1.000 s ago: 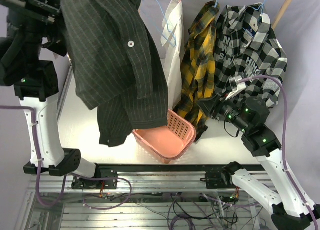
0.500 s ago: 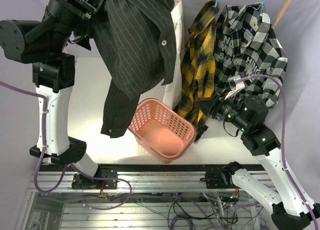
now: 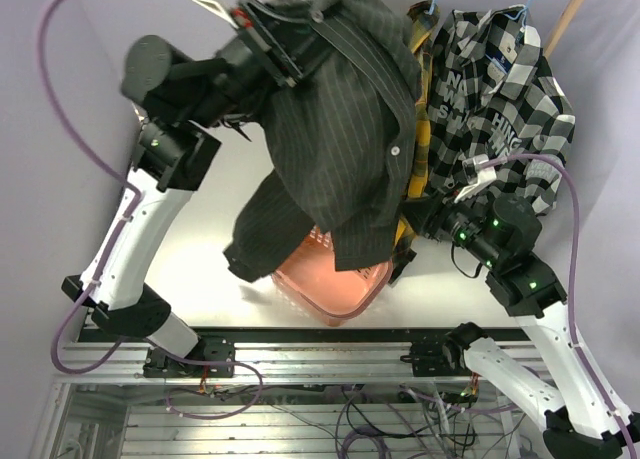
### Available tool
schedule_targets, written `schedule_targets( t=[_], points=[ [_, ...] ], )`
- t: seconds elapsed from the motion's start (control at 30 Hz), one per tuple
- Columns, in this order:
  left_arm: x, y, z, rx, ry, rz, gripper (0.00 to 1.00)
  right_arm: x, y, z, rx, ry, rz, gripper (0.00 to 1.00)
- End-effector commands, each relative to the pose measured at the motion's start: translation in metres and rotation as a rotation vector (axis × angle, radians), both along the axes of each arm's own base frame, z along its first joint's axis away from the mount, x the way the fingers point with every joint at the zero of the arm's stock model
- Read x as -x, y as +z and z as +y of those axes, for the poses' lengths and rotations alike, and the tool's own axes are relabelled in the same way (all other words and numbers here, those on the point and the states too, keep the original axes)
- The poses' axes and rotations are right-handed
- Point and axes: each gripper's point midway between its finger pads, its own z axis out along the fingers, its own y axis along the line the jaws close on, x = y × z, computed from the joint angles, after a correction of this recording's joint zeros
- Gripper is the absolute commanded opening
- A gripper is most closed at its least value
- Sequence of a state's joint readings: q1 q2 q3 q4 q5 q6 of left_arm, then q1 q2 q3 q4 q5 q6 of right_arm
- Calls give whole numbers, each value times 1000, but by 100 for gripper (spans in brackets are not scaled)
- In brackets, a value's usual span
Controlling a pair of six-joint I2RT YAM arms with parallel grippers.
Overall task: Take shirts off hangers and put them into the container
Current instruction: Place the shirt in the bin.
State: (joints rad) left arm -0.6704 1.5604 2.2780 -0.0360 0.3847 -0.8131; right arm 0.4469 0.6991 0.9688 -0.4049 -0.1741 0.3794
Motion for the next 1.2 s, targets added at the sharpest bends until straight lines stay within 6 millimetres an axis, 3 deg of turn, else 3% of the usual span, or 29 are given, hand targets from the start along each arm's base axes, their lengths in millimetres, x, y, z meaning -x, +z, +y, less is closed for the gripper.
schedule_targets(
  t=[0.0,0.2,0.43,0.63,0.77,0.83,1.03,1.17],
  points=[
    [7,-8,-11,-9,38,-33,7,1,6,-14,36,-59,-30,39],
    [15,-4,-43,-47,-10,-47,7,-3,1,-20,63,-94,-18,39],
    [5,-48,-28,-97,99,19,7,3,4,-41,81,-179,-27,39],
    [-11,-128,-25,-262,174,155,7,12,22,-58,99,-239,-66,39],
    [-20,-203,-32,-427,186,255,7,17,30,-62,89,-248,-83,39],
    [-26,-238,-27,-510,231,291,7,22,36,-62,73,-240,-96,39],
    [-37,-319,3,-764,378,365,7,32,47,-56,44,-190,-121,39],
    [-39,-370,10,-983,381,394,7,34,51,-46,16,-139,-132,39]
  ],
)
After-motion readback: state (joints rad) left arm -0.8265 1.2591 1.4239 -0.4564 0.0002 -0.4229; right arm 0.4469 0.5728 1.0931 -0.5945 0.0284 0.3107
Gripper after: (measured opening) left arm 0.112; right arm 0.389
